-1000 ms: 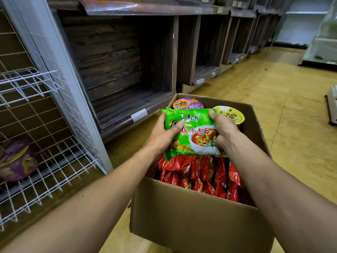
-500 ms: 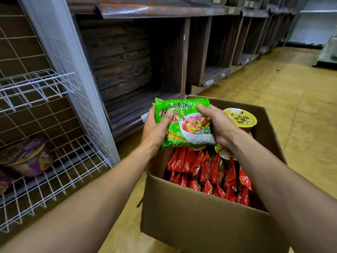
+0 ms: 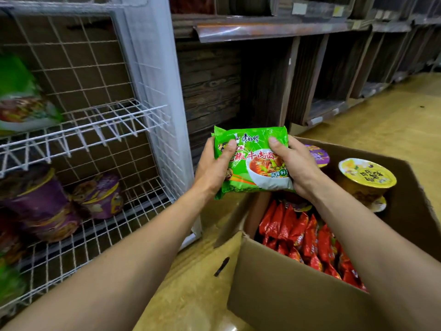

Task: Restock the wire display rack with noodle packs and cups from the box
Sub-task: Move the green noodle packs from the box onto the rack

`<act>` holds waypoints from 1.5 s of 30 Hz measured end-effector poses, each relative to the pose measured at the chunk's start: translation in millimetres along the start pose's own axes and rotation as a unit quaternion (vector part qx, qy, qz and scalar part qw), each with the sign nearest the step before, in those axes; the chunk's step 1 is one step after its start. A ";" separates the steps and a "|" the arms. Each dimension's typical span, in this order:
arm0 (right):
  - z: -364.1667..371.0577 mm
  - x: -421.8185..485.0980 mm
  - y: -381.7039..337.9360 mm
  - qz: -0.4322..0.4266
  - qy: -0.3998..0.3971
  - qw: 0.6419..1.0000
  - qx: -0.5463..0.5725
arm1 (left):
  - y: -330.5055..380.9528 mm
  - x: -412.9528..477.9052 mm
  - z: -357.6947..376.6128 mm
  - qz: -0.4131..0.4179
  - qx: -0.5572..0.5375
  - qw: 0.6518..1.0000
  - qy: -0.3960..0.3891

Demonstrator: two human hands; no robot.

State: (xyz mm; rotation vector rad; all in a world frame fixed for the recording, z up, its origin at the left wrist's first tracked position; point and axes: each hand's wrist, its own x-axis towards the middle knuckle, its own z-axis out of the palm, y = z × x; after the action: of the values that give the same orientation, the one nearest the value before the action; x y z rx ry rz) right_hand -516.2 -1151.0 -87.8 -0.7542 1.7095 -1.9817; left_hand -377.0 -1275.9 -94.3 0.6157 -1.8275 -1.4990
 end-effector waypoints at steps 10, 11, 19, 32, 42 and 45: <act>88.9 -4.6 -13.2 -0.063 -0.065 0.996 -0.011 | 15.4 -2.6 -93.3 0.016 0.022 0.999 0.034; 99.6 -7.1 -15.6 -0.067 -0.070 0.995 -0.015 | 18.0 -5.2 -103.7 0.020 0.027 0.999 0.041; 171.2 -16.9 -24.4 -0.079 -0.108 0.991 -0.017 | 28.3 -23.5 -172.5 0.026 0.055 0.994 0.096; 217.4 -33.4 -59.7 -0.074 -0.200 0.977 -0.005 | 49.3 -58.9 -226.0 0.061 0.061 0.984 0.157; 288.9 -38.2 -111.3 -0.119 -0.253 0.960 0.017 | 116.1 -78.0 -278.4 0.118 0.119 0.951 0.260; 315.6 -41.0 -120.6 -0.128 -0.261 0.956 0.020 | 129.8 -78.8 -301.0 0.117 0.125 0.940 0.294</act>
State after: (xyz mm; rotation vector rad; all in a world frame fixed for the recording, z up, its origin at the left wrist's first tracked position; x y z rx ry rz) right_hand -278.2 -1346.3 57.0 -1.3981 1.3019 -1.7459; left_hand -90.3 -1384.8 45.9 0.8292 -1.5516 -0.8094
